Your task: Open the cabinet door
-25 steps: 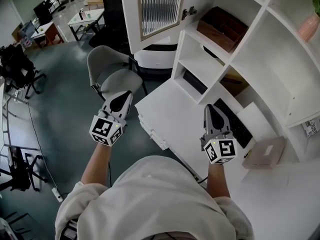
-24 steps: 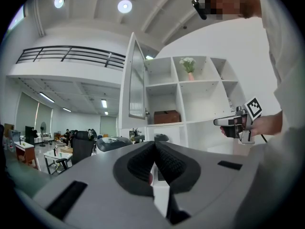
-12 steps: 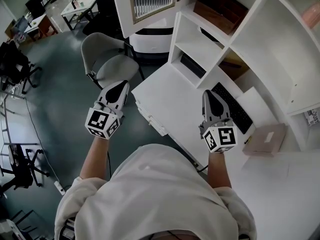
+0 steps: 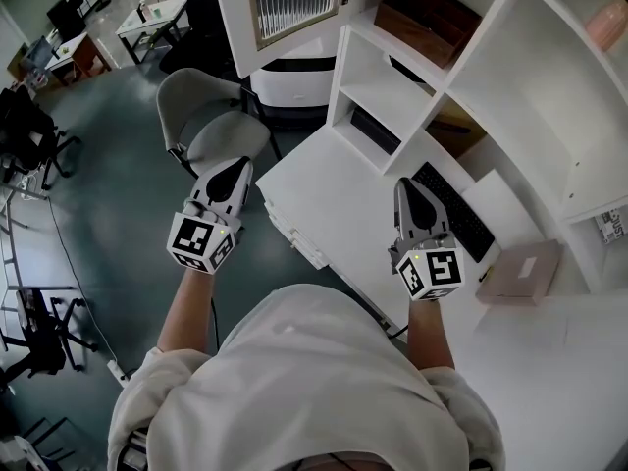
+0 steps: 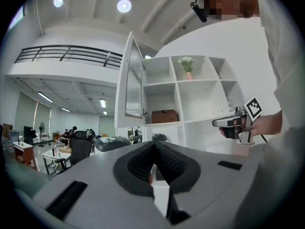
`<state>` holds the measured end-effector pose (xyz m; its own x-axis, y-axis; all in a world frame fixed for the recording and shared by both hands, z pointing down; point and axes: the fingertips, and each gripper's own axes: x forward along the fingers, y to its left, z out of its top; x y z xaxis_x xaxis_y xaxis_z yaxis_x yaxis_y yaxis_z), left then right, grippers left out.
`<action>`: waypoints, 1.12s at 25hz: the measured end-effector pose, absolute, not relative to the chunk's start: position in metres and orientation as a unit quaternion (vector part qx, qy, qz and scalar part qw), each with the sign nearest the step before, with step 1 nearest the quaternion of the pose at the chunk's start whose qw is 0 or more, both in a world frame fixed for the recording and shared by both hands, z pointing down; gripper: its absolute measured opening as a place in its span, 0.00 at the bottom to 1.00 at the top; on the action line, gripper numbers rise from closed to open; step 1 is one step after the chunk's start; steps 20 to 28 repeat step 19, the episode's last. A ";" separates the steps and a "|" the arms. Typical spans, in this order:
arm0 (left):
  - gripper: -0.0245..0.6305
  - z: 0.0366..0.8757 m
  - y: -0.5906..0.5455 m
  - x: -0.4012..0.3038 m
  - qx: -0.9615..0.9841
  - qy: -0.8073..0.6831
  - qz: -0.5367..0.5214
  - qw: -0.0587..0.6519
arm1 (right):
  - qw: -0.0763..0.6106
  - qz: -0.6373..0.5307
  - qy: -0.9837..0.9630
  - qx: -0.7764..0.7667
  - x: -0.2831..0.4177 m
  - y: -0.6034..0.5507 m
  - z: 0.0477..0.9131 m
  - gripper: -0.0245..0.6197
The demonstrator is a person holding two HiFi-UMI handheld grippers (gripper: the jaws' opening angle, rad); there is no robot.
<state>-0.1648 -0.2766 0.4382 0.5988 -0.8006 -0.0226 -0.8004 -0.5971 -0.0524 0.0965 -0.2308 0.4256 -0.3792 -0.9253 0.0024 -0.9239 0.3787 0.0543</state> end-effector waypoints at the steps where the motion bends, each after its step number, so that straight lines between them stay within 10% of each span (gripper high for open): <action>1: 0.04 0.438 -0.277 -0.164 -0.894 0.447 -0.002 0.029 | 0.016 -0.022 -0.830 0.557 0.097 -0.230 0.426 0.04; 28: 0.04 0.440 -0.274 -0.157 -0.898 0.439 -0.005 0.027 | 0.021 -0.023 -0.831 0.556 0.099 -0.226 0.427 0.04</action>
